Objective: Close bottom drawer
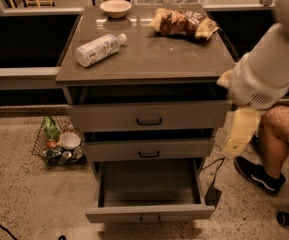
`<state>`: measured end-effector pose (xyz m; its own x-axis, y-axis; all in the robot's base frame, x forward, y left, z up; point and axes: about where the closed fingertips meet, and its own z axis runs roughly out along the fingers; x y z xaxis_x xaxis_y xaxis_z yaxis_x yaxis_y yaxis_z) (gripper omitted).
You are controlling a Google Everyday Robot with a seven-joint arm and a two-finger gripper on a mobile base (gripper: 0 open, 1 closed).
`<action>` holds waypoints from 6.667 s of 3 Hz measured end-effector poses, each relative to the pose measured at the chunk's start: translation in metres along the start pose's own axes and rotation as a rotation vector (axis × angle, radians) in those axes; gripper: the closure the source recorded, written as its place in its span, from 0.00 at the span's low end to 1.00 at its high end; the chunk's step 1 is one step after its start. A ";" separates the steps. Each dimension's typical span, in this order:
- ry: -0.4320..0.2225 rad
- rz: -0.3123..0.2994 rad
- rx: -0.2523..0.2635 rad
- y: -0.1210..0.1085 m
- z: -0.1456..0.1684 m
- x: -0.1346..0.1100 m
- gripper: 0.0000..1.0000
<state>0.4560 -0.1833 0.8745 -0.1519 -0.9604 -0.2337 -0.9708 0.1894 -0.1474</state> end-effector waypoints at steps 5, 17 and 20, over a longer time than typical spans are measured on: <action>-0.190 -0.124 -0.233 0.080 0.290 -0.007 0.00; -0.368 -0.127 -0.420 0.154 0.584 0.106 1.00; -0.216 -0.125 -0.357 0.123 0.643 0.165 1.00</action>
Offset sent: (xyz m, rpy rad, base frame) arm -0.0042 0.0208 -0.0748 0.0824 0.0724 0.0489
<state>0.4314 -0.1873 0.2000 -0.0240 -0.8994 -0.4364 -0.9884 -0.0441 0.1453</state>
